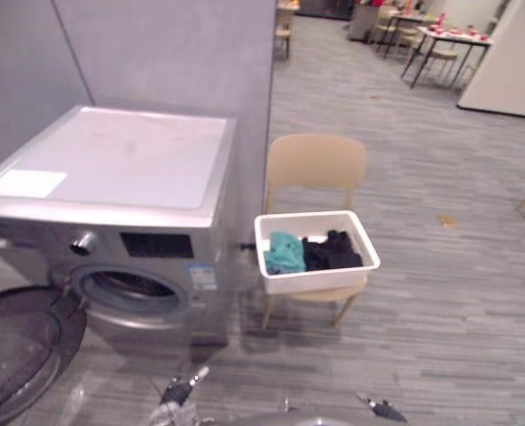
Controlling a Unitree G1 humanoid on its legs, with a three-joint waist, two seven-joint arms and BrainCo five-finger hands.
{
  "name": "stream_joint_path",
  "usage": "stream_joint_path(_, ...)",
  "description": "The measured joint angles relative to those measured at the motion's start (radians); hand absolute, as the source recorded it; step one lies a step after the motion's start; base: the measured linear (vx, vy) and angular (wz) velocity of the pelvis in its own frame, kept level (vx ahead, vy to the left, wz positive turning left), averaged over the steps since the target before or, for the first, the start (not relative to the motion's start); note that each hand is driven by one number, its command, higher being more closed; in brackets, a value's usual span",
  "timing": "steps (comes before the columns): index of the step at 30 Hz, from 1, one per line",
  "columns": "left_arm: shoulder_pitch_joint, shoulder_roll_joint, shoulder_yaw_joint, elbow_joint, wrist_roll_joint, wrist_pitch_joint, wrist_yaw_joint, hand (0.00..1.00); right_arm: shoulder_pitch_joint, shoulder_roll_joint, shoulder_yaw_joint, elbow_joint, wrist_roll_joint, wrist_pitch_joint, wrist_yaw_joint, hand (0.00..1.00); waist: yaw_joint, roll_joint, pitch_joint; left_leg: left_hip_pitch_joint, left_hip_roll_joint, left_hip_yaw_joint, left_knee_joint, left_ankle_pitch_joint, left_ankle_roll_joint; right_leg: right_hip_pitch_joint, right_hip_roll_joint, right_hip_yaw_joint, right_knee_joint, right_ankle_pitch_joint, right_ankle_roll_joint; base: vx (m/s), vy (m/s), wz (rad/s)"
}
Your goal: Pick up the laundry basket with both hands and put the clothes into the washing machine.
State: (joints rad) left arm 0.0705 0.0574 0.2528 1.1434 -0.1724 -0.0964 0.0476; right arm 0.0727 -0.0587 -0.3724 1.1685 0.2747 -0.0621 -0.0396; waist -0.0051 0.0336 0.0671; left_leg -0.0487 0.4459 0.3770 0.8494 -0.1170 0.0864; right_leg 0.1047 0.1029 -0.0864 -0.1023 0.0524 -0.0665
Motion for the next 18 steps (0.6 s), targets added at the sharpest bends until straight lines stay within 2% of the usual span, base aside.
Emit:
stream_joint_path(1, 0.008, -0.016, 0.025, -0.006, -0.011, -0.003, -0.001, 0.00, 0.006, -0.004, 0.002, -0.005, 0.001, -0.003, -0.003, 0.00, 0.011, 0.008, 0.007, -0.028, -0.030, -0.057, 0.029, -0.010, -0.028, -0.010, -0.001, 0.018, 0.025, -0.014, -0.020, 0.13, 0.074, -0.58)
stream_joint_path(2, -0.005, -0.033, 0.023, -0.010, -0.016, -0.004, -0.002, 0.00, 0.001, -0.021, 0.002, -0.005, 0.001, -0.003, -0.004, 0.00, 0.019, 0.014, 0.026, -0.052, -0.128, -0.140, 0.019, -0.073, -0.108, -0.025, -0.013, 0.038, 0.068, -0.028, -0.037, 0.13, 0.102, -0.39)
stream_joint_path(3, -0.008, -0.041, 0.021, -0.012, -0.016, -0.004, -0.004, 0.00, 0.000, -0.030, 0.002, -0.003, 0.001, -0.001, -0.003, 0.00, 0.022, 0.021, 0.042, -0.062, -0.215, -0.186, -0.030, -0.121, -0.142, -0.027, -0.032, 0.045, 0.076, -0.029, -0.038, 0.12, 0.134, -0.37)
stream_joint_path(4, 0.001, -0.043, 0.022, -0.014, -0.015, -0.012, -0.003, 0.00, -0.001, -0.033, 0.003, -0.004, 0.000, -0.001, -0.002, 0.00, 0.026, 0.030, 0.049, -0.062, -0.296, -0.178, -0.158, -0.149, -0.129, -0.029, -0.049, 0.060, 0.078, -0.033, -0.032, 0.06, 0.110, -0.27)
stream_joint_path(5, 0.007, -0.042, 0.023, -0.017, -0.015, -0.016, -0.003, 0.00, -0.002, -0.033, 0.003, -0.006, 0.001, -0.001, -0.001, 0.00, 0.026, 0.037, 0.049, -0.062, -0.322, -0.168, -0.236, -0.151, -0.125, -0.034, -0.053, 0.064, 0.075, -0.037, -0.026, 0.00, 0.099, -0.33)
stream_joint_path(6, 0.026, -0.044, 0.032, -0.037, -0.012, -0.018, -0.002, 0.00, -0.003, -0.033, 0.008, -0.023, 0.000, -0.002, 0.001, 0.00, 0.024, 0.052, 0.050, -0.062, -0.342, -0.147, -0.371, -0.150, -0.123, -0.043, -0.049, 0.066, 0.068, -0.039, -0.023, 0.00, 0.081, -0.37)
stream_joint_path(7, 0.040, -0.051, 0.056, -0.043, -0.010, -0.017, -0.003, 0.00, -0.003, -0.029, 0.018, -0.042, -0.002, -0.003, -0.001, 0.00, 0.032, 0.060, 0.051, -0.058, -0.344, -0.142, -0.465, -0.120, -0.098, -0.040, -0.037, 0.075, 0.051, -0.038, -0.023, 0.05, 0.103, -0.57)
stream_joint_path(8, 0.059, -0.055, 0.081, -0.043, -0.008, -0.014, -0.003, 0.00, -0.002, -0.021, 0.026, -0.052, -0.003, -0.004, 0.000, 0.00, 0.048, 0.047, 0.046, -0.049, -0.359, -0.139, -0.499, -0.113, -0.087, -0.035, -0.040, 0.097, 0.039, -0.038, -0.022, 0.11, 0.083, -0.62)
stream_joint_path(9, 0.074, -0.069, 0.116, -0.043, -0.008, -0.014, -0.003, 0.00, -0.003, -0.006, 0.036, -0.057, -0.010, -0.006, 0.001, 0.00, 0.056, 0.049, 0.033, -0.045, -0.371, -0.140, -0.524, -0.116, -0.083, -0.035, -0.043, 0.100, 0.046, -0.039, -0.006, 0.16, 0.089, -0.37)
stream_joint_path(10, 0.077, -0.067, 0.145, -0.043, -0.006, -0.007, -0.004, 0.00, -0.007, 0.003, 0.042, -0.057, -0.020, -0.006, 0.002, 0.00, 0.053, 0.027, 0.035, -0.036, -0.386, -0.146, -0.536, -0.119, -0.077, -0.052, -0.059, 0.098, 0.082, -0.047, 0.027, 0.12, 0.074, -0.04)
stream_joint_path(13, 0.087, -0.066, 0.152, -0.046, -0.002, -0.002, -0.004, 0.00, -0.001, 0.003, 0.110, -0.058, -0.042, -0.007, 0.000, 0.00, 0.056, 0.011, 0.017, 0.013, -0.399, -0.119, -0.592, -0.106, -0.083, -0.048, -0.077, 0.090, 0.123, -0.080, 0.054, 0.19, 0.105, 0.05)
stream_joint_path(14, 0.086, -0.066, 0.151, -0.046, 0.007, -0.001, -0.003, 0.00, 0.003, -0.003, 0.151, -0.067, -0.045, -0.007, 0.004, 0.00, 0.069, 0.006, -0.001, 0.045, -0.414, -0.107, -0.637, -0.097, -0.072, -0.057, -0.088, 0.091, 0.160, -0.113, 0.060, 0.17, 0.064, -0.11)
stream_joint_path(16, 0.076, -0.064, 0.140, -0.046, 0.009, -0.002, -0.003, 0.00, 0.008, -0.006, 0.155, -0.073, -0.053, -0.010, 0.014, 0.00, 0.076, -0.002, -0.011, 0.093, -0.433, -0.101, -0.686, -0.081, -0.055, -0.061, -0.100, 0.092, 0.220, -0.160, 0.073, 0.26, 0.075, -0.09)
stream_joint_path(18, 0.062, -0.062, 0.121, -0.044, 0.008, -0.002, -0.001, 0.00, 0.008, -0.008, 0.154, -0.073, -0.059, -0.011, 0.024, 0.00, 0.076, -0.004, -0.012, 0.146, -0.443, -0.097, -0.715, -0.080, -0.056, -0.107, -0.108, 0.095, 0.364, -0.217, 0.125, 0.23, 0.048, -0.11)
